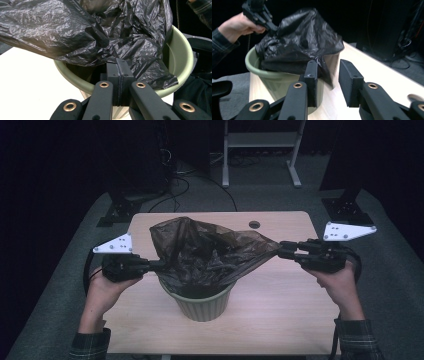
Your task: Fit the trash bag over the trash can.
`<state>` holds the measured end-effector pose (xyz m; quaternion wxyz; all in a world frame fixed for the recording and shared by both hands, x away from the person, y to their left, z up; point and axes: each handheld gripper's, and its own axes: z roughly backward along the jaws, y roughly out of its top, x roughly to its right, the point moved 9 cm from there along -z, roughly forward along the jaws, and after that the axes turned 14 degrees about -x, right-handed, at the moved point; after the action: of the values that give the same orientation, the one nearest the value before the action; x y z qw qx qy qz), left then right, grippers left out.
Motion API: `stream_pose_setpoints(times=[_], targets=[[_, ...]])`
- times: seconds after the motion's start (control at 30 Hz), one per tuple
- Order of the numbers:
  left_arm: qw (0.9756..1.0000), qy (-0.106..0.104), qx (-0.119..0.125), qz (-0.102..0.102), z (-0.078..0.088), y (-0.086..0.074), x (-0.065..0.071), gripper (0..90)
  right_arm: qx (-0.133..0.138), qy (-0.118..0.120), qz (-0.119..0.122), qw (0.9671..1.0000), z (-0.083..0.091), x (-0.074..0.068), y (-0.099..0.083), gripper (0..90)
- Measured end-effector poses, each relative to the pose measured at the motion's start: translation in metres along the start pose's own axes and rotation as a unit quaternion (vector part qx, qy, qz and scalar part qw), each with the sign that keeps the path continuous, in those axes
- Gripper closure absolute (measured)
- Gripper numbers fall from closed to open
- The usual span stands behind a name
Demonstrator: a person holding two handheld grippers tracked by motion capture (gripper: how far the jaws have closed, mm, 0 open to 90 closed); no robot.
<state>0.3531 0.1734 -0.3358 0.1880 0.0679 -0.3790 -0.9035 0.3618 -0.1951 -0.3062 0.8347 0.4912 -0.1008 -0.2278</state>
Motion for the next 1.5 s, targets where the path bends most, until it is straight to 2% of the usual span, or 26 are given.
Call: stream_pose_setpoints(times=[0.23,0.3,0.43,0.5,0.6,0.67,0.7,0.8,0.87,0.9,1.0,1.1,1.2,1.27,1.37,1.43,1.5], targets=[[1.0000,0.000,-0.006,-0.002,-0.003,-0.001,0.001,89.9,0.003,-0.011,0.011,0.9999,0.017,-0.003,0.012,68.0],[1.0000,0.001,-0.008,-0.002,-0.003,-0.001,0.000,89.9,0.007,-0.019,0.014,0.9997,0.027,-0.003,0.013,67.4],[1.0000,0.000,-0.008,-0.001,-0.003,-0.001,0.000,89.9,0.015,-0.026,0.006,0.9995,0.040,0.000,0.013,67.4],[1.0000,-0.002,-0.007,-0.003,-0.003,0.000,0.001,89.9,0.016,-0.027,0.007,0.9995,0.041,0.000,0.013,67.5],[1.0000,-0.003,-0.007,-0.006,-0.004,0.001,0.002,89.9,0.015,-0.020,0.010,0.9996,0.034,-0.001,0.019,67.4],[0.9999,-0.005,-0.007,-0.006,-0.005,0.002,0.003,89.9,0.010,-0.009,0.013,0.9998,0.017,-0.001,0.027,67.4],[0.9999,-0.005,-0.007,-0.007,-0.006,0.003,0.003,89.9,0.010,-0.009,0.013,0.9998,0.017,-0.001,0.027,67.4],[0.9999,-0.009,-0.007,-0.011,-0.006,0.004,0.004,89.9,0.004,0.005,0.011,0.9999,-0.003,0.002,0.037,67.3],[0.9999,-0.010,-0.007,-0.010,-0.007,0.005,0.004,89.9,-0.007,0.017,0.008,0.9998,-0.022,0.005,0.046,67.1],[0.9999,-0.010,-0.007,-0.011,-0.007,0.005,0.004,89.9,-0.007,0.017,0.008,0.9998,-0.022,0.005,0.046,67.1],[0.9999,-0.011,-0.004,-0.010,-0.006,0.005,0.005,89.9,-0.025,0.028,0.007,0.9993,-0.044,0.008,0.054,67.1],[0.9999,-0.011,-0.003,-0.011,-0.005,0.005,0.005,89.9,-0.049,0.029,0.003,0.9984,-0.061,0.012,0.051,67.4],[0.9999,-0.010,-0.004,-0.010,-0.005,0.004,0.005,89.9,-0.068,0.030,0.004,0.9972,-0.071,0.013,0.044,77.3],[0.9999,-0.009,-0.004,-0.009,-0.005,0.003,0.004,89.9,-0.077,0.028,0.007,0.9966,-0.073,0.012,0.039,89.0],[0.9999,-0.009,-0.004,-0.008,-0.006,0.003,0.005,89.9,-0.071,0.036,0.015,0.9967,-0.069,0.003,0.036,90.0],[0.9999,-0.009,-0.006,-0.009,-0.006,0.002,0.005,89.9,-0.065,0.043,0.032,0.9964,-0.064,-0.011,0.033,90.0],[0.9999,-0.007,-0.004,-0.007,-0.005,0.001,0.005,89.9,-0.065,0.044,0.035,0.9963,-0.062,-0.015,0.032,90.0]])
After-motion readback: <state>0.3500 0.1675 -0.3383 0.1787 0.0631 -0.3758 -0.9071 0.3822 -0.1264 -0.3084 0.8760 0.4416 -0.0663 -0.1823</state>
